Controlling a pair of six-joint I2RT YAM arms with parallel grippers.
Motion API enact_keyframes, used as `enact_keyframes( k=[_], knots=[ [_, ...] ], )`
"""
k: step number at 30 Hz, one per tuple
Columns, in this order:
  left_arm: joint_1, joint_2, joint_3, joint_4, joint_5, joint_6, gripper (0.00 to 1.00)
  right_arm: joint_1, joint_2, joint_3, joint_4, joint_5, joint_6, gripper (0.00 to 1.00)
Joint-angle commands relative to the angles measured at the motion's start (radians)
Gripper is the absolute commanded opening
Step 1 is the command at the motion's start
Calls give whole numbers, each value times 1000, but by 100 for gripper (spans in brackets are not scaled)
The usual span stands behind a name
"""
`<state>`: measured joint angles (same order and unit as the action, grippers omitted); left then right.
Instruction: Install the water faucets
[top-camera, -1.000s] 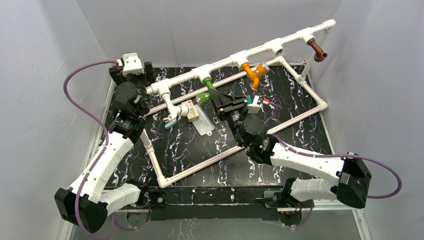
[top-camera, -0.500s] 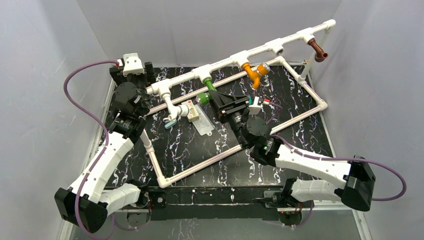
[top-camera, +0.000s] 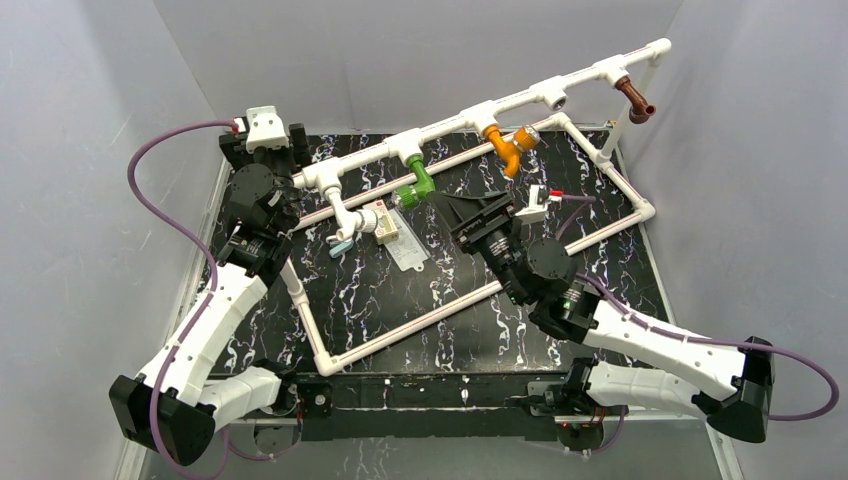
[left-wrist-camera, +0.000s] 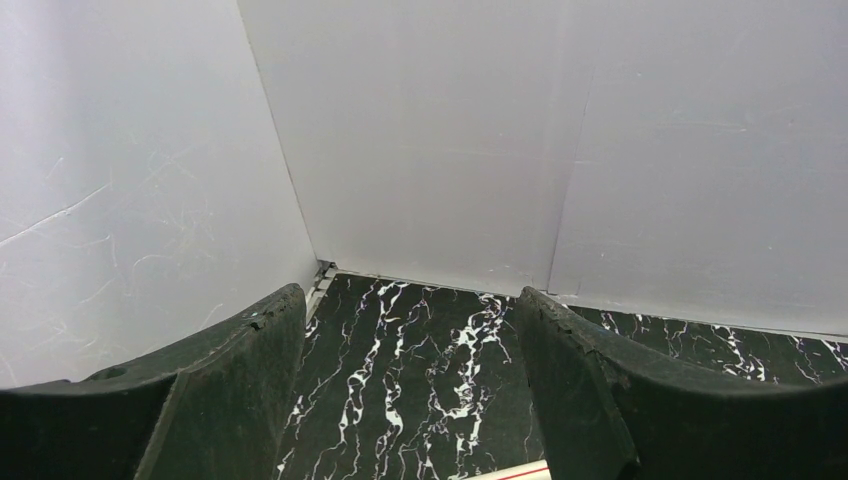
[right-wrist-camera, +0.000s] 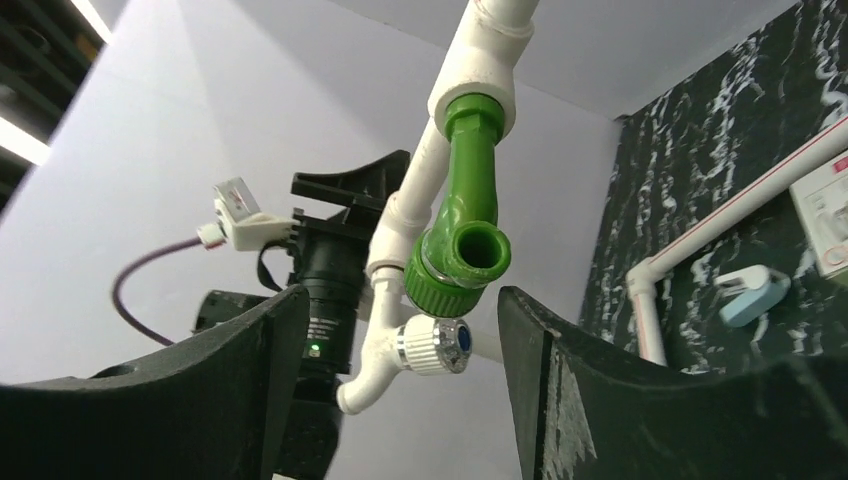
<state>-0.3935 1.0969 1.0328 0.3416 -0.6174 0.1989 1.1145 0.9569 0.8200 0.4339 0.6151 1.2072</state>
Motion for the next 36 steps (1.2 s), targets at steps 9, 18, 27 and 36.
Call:
enact_keyframes(
  k=[9, 18, 27, 36],
  knots=[
    [-45, 146, -148, -428, 100, -30, 74, 3, -57, 189, -240, -119, -829, 76],
    [-46, 143, -148, -429, 106, -32, 74, 4, -115, 236, -345, -154, -1389, 76],
    [-47, 143, -148, -429, 107, -32, 74, 4, -149, 185, -361, -318, -2010, 82],
    [-47, 139, -148, -429, 109, -32, 74, 4, -97, 212, -390, -451, -2373, 86]
  ],
)
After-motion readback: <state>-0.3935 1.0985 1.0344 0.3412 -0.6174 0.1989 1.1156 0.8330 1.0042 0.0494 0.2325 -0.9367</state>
